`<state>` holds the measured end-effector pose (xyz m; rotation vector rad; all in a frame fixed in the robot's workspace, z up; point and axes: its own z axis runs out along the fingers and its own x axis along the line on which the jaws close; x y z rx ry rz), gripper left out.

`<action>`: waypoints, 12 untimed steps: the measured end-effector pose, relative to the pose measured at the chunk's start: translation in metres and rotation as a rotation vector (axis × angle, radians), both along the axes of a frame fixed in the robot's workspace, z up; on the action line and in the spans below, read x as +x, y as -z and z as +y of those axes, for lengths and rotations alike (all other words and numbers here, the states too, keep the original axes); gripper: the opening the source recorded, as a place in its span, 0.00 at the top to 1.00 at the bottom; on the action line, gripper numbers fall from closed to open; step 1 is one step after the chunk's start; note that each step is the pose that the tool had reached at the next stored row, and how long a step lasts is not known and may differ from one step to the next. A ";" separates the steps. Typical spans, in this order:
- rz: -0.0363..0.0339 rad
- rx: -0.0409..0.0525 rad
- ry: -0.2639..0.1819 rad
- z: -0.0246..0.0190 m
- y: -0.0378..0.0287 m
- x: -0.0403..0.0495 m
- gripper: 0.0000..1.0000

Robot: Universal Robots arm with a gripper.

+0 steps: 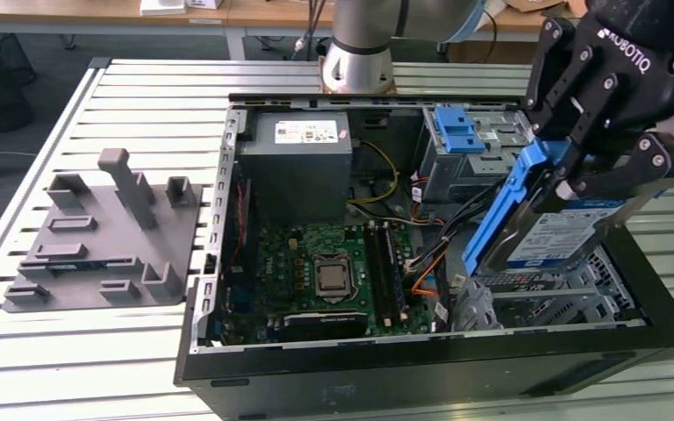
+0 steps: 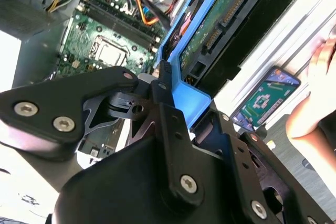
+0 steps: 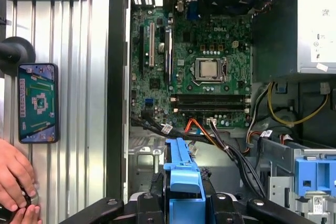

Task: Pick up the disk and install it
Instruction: 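Insert the disk into the insertion slot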

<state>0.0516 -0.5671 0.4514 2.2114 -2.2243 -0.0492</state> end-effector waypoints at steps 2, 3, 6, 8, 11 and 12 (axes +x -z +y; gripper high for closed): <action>0.0000 -0.0001 0.000 0.0000 0.0014 0.0046 0.64; 0.0000 -0.0003 0.000 0.0000 0.0016 0.0061 0.64; 0.0000 -0.0003 0.000 0.0000 0.0017 0.0065 0.64; 0.0000 -0.0001 0.000 0.0000 0.0018 0.0068 0.64; 0.0000 0.0001 0.000 0.0000 0.0023 0.0075 0.64; 0.0000 0.0002 0.000 -0.0001 0.0028 0.0091 0.64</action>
